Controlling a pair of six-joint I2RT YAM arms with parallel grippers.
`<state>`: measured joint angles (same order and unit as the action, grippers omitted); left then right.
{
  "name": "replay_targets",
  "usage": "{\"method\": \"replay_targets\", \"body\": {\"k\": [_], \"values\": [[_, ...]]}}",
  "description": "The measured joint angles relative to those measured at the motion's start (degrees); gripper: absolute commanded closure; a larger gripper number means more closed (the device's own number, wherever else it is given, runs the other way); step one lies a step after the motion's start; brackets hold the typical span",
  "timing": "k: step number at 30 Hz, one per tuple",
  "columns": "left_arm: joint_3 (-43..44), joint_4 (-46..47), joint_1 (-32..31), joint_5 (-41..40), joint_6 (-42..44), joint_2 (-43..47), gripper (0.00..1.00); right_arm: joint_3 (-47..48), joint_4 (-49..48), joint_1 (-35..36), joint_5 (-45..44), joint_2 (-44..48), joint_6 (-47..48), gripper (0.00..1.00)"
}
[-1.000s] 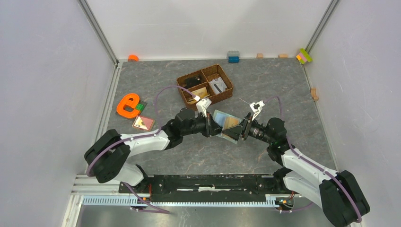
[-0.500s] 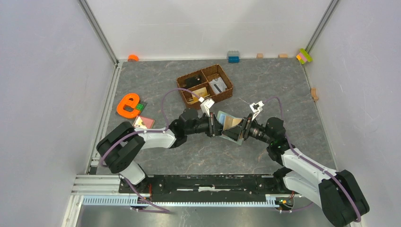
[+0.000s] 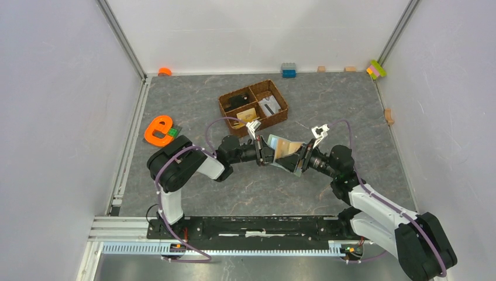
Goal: Take the credit cards out of the card holder
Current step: Remove the credit card from the card holder.
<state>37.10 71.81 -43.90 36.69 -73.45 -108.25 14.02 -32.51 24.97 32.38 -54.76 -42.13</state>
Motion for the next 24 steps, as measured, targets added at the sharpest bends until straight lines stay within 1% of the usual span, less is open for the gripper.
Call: {"method": "replay_targets", "body": {"k": [7,9,11,13,15,24], "values": [[0.0,4.7,0.4,1.2,-3.1,0.0,0.98,0.0,-1.1,0.0,-0.1,2.4,0.0,0.12],[0.0,5.4,0.4,1.3,-3.4,0.0,0.98,0.0,-1.0,0.0,-0.2,3.1,0.0,0.17],[0.0,6.1,0.4,1.4,-3.6,0.0,0.98,0.0,-0.9,0.0,-0.6,3.8,0.0,0.25],[0.0,6.8,0.4,1.6,-3.7,0.0,0.98,0.0,-0.6,0.0,-1.2,4.5,0.2,0.31],[-0.1,7.2,0.5,1.9,-3.7,0.0,0.98,0.0,0.1,0.0,-1.9,4.9,0.2,0.35],[-2.0,8.0,1.1,2.4,-3.7,0.6,0.98,0.0,3.9,-1.2,-4.3,8.3,0.2,0.45]]}}
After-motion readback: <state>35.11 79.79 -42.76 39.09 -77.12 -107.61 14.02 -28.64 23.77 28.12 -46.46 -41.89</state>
